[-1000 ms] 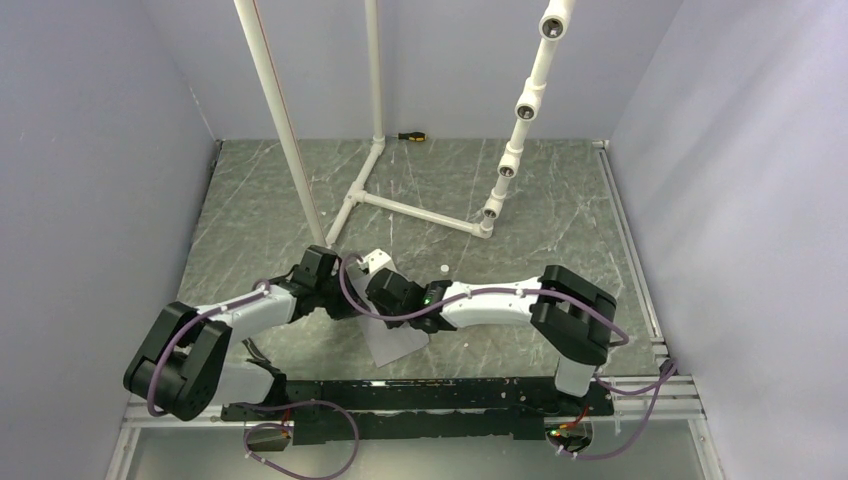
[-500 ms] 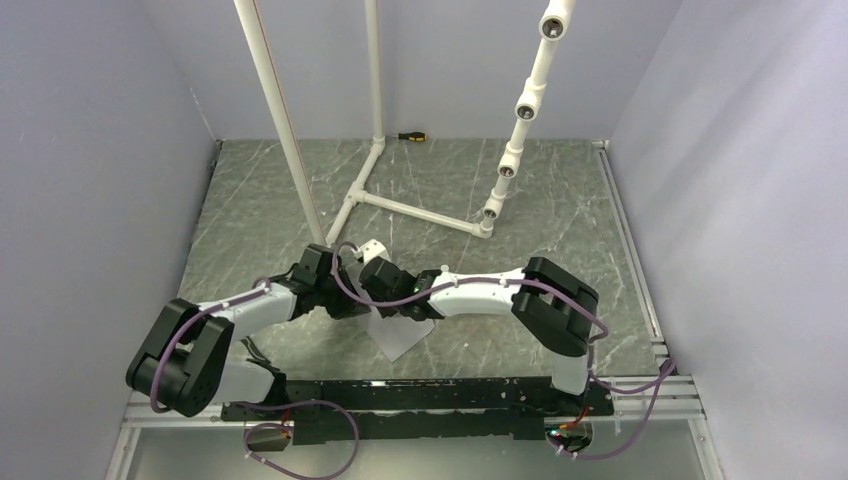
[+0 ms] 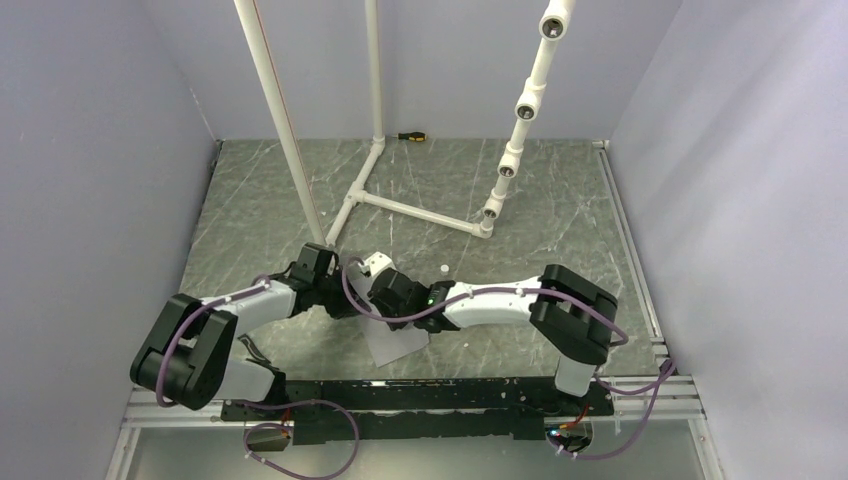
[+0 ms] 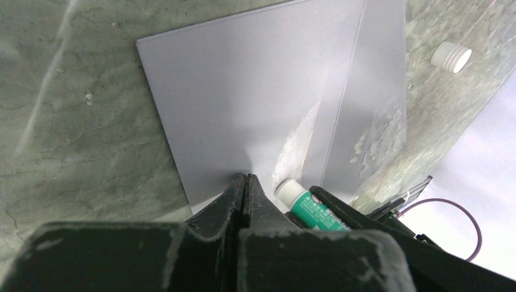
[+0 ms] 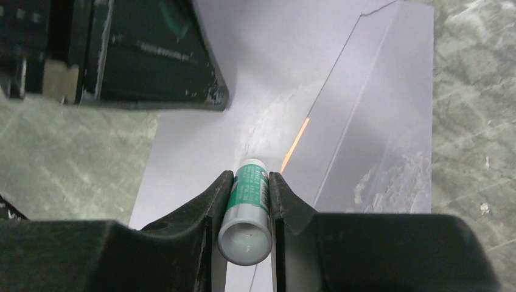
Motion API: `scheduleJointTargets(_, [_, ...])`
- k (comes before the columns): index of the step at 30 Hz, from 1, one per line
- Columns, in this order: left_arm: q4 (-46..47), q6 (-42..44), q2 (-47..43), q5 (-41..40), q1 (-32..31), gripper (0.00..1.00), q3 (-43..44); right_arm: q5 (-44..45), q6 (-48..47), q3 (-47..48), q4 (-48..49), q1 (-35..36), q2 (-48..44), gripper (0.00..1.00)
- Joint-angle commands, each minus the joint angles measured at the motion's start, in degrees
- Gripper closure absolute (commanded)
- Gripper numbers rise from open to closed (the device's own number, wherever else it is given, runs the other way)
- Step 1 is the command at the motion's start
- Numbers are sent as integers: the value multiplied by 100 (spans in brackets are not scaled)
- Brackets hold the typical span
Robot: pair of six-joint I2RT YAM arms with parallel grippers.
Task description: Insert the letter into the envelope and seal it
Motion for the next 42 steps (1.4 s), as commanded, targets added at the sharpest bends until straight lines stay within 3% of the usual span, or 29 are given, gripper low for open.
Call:
scheduleJointTargets(1, [-379,-21,317,-422,44,98,-50,-405,-135,-380,-703,99,-103,100])
scheduleJointTargets(18, [-385,40,524,-427,107,97,-20,451,6,1176,-1279,-237,887,100])
scheduleJointTargets(23, [-356,25,512,-374,237,98,-97,577,222,1029,-1437,-258,791,100])
scheduleJointTargets(34, [-286,-12,611,-266,393,98,-188,-114,111,131,-1250,144,201,100])
scheduleJointTargets(42, [-275,-31,551,-244,407,98,-207,26,98,376,-1188,-19,470,100])
